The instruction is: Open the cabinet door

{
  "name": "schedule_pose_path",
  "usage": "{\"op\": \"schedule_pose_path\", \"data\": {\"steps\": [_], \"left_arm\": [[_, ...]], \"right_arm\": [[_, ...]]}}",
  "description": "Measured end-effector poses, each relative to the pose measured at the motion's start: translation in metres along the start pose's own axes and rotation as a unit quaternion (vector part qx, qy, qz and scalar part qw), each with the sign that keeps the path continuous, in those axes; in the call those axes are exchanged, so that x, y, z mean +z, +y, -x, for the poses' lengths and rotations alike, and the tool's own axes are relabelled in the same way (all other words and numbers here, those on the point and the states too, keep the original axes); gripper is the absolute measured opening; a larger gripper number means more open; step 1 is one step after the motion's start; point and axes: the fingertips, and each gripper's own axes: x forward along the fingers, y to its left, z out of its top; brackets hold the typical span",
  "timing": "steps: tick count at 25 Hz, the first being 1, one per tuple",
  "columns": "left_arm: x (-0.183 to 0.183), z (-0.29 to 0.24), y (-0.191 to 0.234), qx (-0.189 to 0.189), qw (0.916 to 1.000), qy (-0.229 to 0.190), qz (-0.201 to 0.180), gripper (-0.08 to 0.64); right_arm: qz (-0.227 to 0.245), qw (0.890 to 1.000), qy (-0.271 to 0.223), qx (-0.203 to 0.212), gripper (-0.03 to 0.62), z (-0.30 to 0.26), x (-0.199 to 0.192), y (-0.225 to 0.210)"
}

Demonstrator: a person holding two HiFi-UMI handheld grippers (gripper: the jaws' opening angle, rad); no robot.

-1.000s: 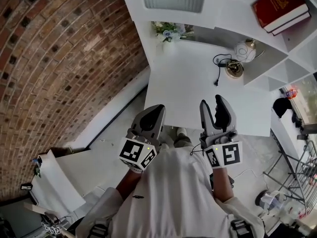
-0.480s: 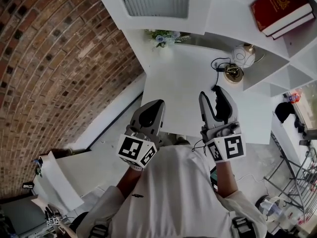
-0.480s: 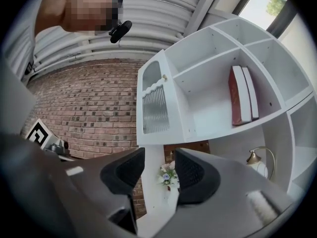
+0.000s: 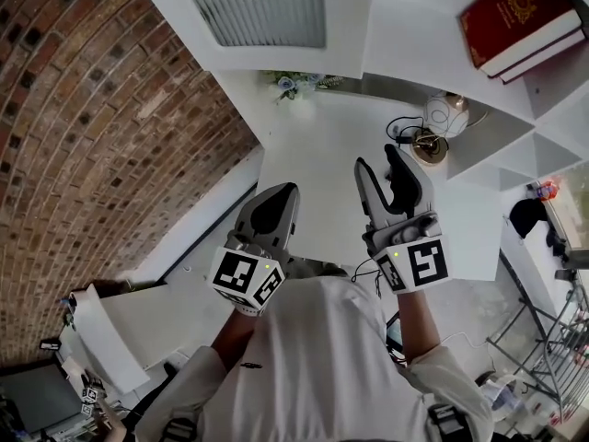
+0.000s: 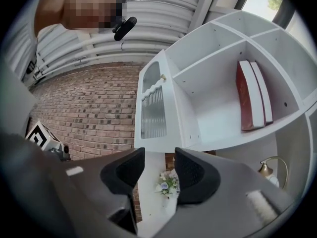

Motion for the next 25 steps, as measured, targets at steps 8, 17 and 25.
{"op": "schedule_pose_path", "data": {"steps": [8, 17, 25], "left_arm": [[0.008, -0.031, -0.005, -0.002, 1.0000, -0.004, -0.008, 0.009], [0.012, -0.049, 0.009, 0.021, 0.9998, -0.002, 0.000, 0.009], [0.016, -0.063, 0.016, 0.031, 0.9995, -0.006, 0.008, 0.009]], "right_arm": [[0.010, 1.000, -0.016, 0.015, 0.186, -0.027, 0.014, -0.030], [0.004, 0.999, -0.030, 0.015, 0.186, -0.060, 0.022, -0.050], [0.025, 0.999, -0.030, 0.030, 0.186, -0.088, 0.030, -0.059]]}}
